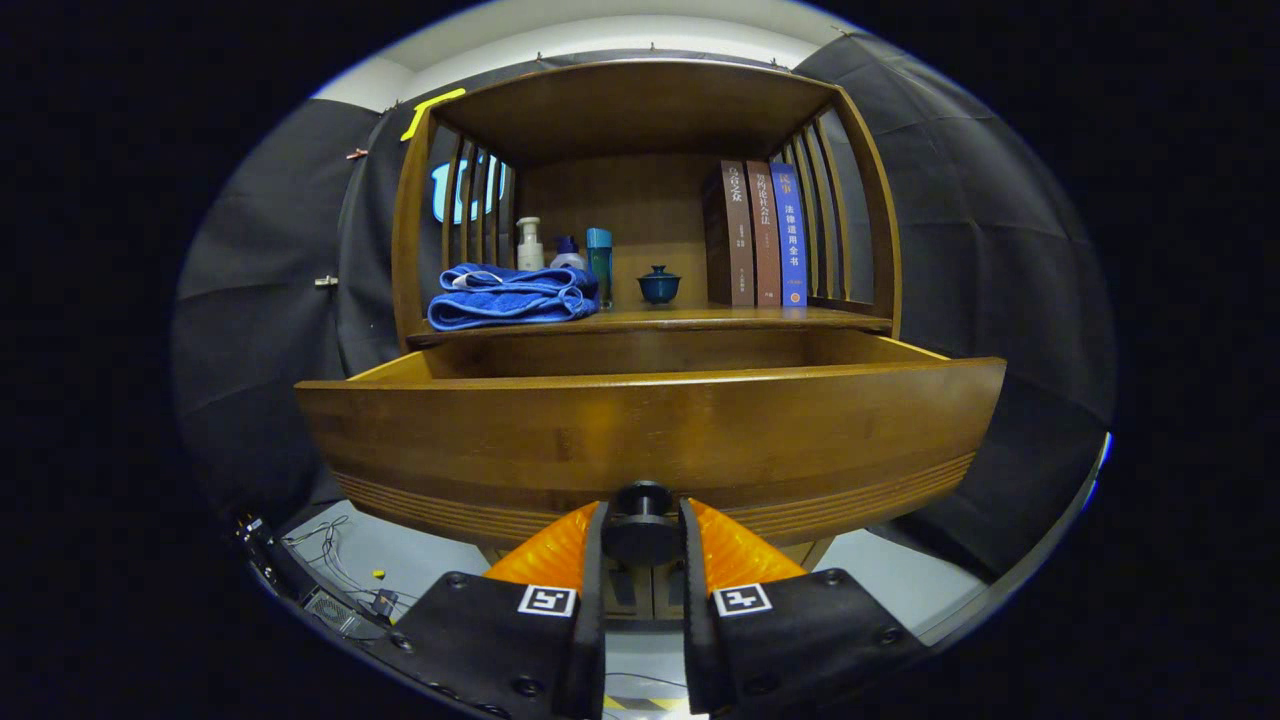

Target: Pull open the drawer, take out the items inside it, and place them on the countertop above the cabinet.

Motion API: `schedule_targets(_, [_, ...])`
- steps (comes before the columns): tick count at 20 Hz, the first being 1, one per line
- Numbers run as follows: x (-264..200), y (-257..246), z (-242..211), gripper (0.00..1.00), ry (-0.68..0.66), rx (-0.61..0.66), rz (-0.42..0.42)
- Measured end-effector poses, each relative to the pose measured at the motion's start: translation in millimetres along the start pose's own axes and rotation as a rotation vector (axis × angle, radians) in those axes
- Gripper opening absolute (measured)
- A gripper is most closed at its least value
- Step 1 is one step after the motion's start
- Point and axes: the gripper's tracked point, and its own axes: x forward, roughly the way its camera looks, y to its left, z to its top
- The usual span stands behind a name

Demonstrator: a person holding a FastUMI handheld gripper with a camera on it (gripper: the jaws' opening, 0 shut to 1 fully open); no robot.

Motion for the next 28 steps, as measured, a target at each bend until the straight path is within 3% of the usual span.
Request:
schedule_targets(10, [-14.4, 1.1, -5.6, 0.37, 0.029, -0.018, 0.007])
schedule_targets(13, [-21.2, 0.3, -4.0, 0.52, 0.018, -0.02, 0.013])
schedule_targets(17, [-34.3, -14.0, -4.8, 0.97, 0.059, -0.039, -0.014])
schedule_targets(20, [-54.2, -12.4, 27.1, 0.99, 0.051, -0.011, 0.035])
schedule_targets(24, [-78.7, -4.8, 89.1, 0.98, 0.048, 0.128, 0.115])
schedule_targets(28, [-74.7, -14.1, 146.3, 0.99, 0.098, 0.104, 0.139])
